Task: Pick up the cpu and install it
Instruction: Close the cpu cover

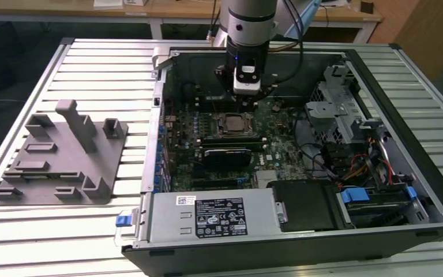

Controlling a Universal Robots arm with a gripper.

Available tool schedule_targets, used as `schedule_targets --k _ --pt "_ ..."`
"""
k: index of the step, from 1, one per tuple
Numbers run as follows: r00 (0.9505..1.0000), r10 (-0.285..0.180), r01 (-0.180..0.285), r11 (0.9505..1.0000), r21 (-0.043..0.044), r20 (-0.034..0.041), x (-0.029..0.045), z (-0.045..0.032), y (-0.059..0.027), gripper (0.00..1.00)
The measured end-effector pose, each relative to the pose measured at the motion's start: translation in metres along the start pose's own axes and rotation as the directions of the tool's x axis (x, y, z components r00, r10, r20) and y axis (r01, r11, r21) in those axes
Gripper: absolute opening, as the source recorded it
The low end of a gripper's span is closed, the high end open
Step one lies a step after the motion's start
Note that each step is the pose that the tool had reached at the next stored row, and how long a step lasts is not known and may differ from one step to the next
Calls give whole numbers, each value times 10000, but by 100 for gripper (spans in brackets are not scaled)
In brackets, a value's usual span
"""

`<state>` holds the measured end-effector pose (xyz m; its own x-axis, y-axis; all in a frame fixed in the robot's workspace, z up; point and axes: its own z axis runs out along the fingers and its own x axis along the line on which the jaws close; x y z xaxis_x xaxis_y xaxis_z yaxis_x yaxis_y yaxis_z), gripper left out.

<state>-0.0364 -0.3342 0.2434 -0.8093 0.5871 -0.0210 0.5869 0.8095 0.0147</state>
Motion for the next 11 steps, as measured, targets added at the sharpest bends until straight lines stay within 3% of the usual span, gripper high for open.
schedule_targets --k 3,6,10,11 --pt "9985 -539 539 9985 -12 -7 0 1 0 11" --pt "9941 -1089 1089 9941 -23 -14 0 2 0 11" --pt "9836 -1804 1804 9836 -40 -23 0 3 0 11" --pt "9765 -2157 2157 9765 -48 -26 0 4 0 11"
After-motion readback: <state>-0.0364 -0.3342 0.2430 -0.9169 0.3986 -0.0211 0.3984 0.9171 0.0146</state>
